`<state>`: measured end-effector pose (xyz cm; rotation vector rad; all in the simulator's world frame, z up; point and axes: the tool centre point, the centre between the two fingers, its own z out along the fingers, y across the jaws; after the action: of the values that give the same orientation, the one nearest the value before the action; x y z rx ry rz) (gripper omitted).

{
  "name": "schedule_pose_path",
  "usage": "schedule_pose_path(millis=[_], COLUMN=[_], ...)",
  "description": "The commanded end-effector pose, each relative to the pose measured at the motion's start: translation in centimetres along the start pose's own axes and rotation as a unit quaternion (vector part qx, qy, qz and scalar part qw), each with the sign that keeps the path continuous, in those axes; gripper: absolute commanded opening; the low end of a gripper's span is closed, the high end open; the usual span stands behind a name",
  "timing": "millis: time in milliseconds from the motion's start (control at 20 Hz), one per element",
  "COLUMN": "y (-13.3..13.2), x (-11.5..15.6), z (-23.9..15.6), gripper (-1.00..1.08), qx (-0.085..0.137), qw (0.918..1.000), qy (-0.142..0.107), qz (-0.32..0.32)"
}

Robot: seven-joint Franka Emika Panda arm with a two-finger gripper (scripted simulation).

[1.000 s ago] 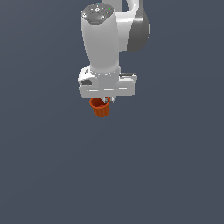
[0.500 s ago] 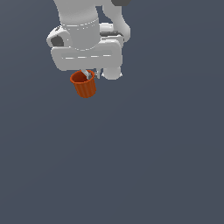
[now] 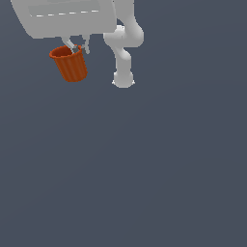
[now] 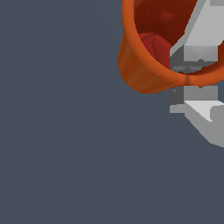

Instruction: Pick up the object and move it to a goal position.

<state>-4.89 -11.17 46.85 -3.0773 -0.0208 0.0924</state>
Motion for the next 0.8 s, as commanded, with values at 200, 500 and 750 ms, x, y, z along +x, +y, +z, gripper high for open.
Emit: schedule_pose_path(millis=[200, 500, 750], y=[1.7, 2.5, 2.8], x=[-0.5, -0.6, -0.7], z=[-4.1, -6.1, -6.9], gripper=[-1.0, -1.0, -1.0], qx=[0.0, 0.0, 0.0], qw=[1.0, 1.0, 1.0], qy=[0.0, 0.0, 0.0], qz=[0.0, -0.001, -0.001])
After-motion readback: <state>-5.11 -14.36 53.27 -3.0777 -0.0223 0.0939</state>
